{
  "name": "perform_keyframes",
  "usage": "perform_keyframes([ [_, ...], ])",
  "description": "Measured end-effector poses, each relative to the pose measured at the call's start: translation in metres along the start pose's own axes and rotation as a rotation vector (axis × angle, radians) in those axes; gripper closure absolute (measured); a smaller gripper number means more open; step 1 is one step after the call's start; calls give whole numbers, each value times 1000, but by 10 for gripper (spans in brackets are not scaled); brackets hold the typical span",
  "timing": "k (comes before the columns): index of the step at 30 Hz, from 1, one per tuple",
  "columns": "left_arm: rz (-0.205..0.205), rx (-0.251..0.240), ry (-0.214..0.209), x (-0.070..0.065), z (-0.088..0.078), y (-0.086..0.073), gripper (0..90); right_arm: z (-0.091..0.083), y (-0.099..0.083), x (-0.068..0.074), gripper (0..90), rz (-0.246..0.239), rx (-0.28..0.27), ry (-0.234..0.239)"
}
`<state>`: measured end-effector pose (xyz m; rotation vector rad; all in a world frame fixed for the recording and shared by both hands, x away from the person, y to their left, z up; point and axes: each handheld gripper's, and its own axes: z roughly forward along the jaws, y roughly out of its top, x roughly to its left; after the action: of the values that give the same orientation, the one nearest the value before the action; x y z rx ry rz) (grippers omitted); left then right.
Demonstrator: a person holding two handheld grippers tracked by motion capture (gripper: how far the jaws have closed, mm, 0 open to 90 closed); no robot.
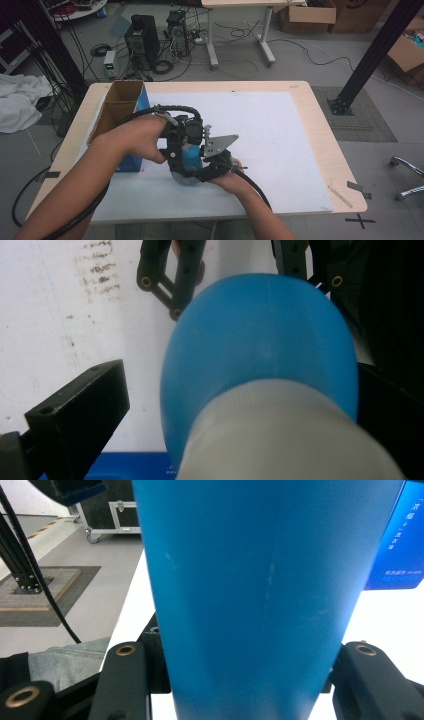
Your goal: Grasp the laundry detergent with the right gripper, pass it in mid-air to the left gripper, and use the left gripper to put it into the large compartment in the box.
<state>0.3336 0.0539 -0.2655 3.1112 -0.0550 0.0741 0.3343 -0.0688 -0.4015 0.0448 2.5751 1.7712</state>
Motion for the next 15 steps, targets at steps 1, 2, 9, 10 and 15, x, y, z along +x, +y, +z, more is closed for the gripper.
perform_keyframes([
  [1,1,-1,6,0,0,-1,1,1,0,0,461,-2,-2,1],
  [2,-2,-2,10,0,0,-2,3,2,0,0,461,-3,-1,1],
  [9,1,1,11,0,-1,-4,74,4,1,0,461,4,-13,2],
  [10,3,2,18,0,-1,-4,86,4,1,0,461,1,-11,1],
  [15,11,12,25,0,-2,-4,137,5,2,0,460,-6,-9,0],
])
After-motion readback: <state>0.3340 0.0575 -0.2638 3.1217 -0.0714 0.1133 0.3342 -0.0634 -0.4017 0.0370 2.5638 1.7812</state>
